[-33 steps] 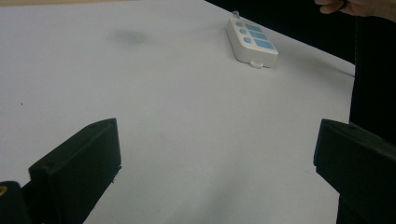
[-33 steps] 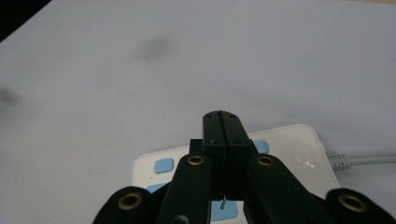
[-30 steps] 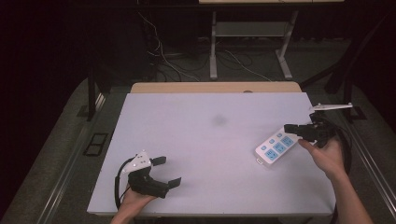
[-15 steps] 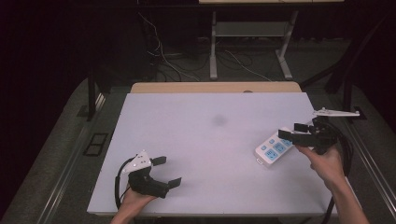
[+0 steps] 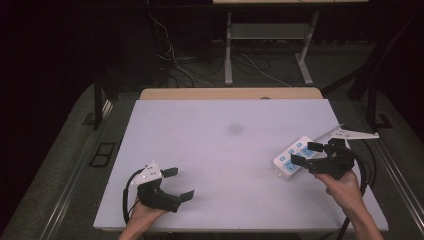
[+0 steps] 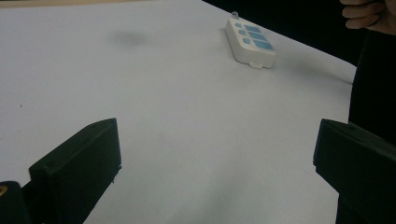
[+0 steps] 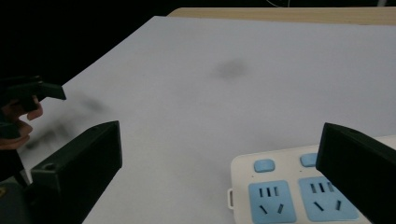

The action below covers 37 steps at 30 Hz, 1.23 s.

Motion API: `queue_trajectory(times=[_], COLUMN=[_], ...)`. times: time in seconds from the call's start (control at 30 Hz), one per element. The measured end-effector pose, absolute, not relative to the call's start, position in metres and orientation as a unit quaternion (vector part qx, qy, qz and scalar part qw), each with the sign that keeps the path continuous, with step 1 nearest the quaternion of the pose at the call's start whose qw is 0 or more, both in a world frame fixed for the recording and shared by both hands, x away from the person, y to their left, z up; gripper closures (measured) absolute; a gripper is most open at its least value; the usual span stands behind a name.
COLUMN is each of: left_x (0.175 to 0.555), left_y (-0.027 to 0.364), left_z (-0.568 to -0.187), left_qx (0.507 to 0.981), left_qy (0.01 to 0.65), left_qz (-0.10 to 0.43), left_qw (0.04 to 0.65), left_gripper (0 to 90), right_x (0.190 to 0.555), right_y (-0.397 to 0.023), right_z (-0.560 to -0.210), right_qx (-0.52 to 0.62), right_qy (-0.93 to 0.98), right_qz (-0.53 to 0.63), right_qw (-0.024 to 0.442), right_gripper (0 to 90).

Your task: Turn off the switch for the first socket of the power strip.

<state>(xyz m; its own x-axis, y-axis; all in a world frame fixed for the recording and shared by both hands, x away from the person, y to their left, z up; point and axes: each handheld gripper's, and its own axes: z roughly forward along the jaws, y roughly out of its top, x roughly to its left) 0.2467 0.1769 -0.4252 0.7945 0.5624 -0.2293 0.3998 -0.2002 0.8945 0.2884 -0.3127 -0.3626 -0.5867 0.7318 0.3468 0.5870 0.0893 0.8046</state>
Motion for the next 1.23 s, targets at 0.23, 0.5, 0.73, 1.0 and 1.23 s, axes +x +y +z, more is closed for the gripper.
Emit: queue_trajectory(times=[0.23,0.5,0.73,1.0,1.23], left_x=[0.247,0.247,0.247,0.247,0.248], left_y=[0.177,0.177,0.177,0.177,0.176], left_z=[-0.425,-0.425,-0.425,-0.425,-0.426], left_qx=[0.772,0.773,0.773,0.774,0.775], left_qy=[0.310,0.310,0.310,0.310,0.309], left_qz=[0.074,0.074,0.074,0.074,0.074], left_qw=[0.549,0.549,0.549,0.548,0.546], left_gripper=[0.0,0.0,0.0,0.0,0.0], right_x=[0.280,0.272,0.265,0.258,0.255], right_y=[-0.307,-0.303,-0.302,-0.295,-0.288], right_z=[-0.370,-0.384,-0.398,-0.415,-0.428], right_qx=[0.430,0.414,0.406,0.393,0.384], right_qy=[0.745,0.759,0.767,0.786,0.806], right_qz=[0.506,0.500,0.494,0.476,0.449], right_qw=[0.061,0.049,0.039,0.035,0.037], right_gripper=[0.2,0.2,0.2,0.2,0.2])
